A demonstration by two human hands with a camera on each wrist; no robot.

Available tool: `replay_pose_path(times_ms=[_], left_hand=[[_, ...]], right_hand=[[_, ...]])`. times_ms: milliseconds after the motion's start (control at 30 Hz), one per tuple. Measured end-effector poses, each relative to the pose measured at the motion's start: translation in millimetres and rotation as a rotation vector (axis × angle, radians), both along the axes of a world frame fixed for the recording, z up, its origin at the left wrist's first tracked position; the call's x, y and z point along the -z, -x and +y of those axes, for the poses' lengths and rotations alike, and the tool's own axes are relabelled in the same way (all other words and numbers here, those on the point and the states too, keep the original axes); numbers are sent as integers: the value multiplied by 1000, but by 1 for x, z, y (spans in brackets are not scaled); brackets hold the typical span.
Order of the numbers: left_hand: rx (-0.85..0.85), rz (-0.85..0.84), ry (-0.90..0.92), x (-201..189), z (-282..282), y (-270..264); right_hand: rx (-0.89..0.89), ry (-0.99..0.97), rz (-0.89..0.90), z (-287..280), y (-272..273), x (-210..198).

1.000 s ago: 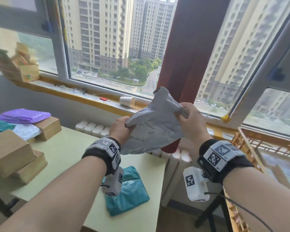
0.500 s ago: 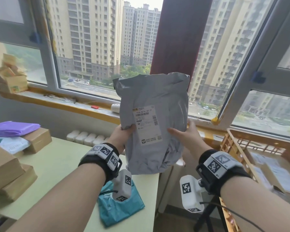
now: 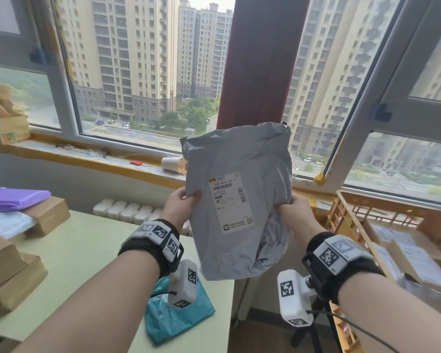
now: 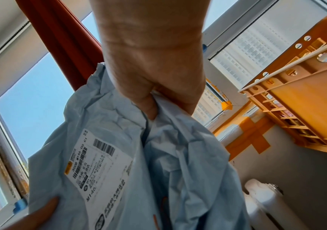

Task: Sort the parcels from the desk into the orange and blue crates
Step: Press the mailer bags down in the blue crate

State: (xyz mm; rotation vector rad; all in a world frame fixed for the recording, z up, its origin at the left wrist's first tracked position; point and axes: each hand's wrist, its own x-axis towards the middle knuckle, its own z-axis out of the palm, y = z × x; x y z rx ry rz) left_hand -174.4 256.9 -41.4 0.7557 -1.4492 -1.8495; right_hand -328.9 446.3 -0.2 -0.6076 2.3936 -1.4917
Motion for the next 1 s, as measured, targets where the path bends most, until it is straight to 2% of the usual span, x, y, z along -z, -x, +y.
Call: replay_pose_path(times_ms=[300,533,767,1000], left_hand=[[12,4,13,1,6,19],[51,-12,11,-1,23,45],[105,-23,38,-8,71,90],[188,-15,151,-30,134,144]], right_hand=[[20,-23,32,11,15,3],[66,3,-21,39,31,6],[147,50,-43,94,57,4],[239,126,-42,167,93,-11]])
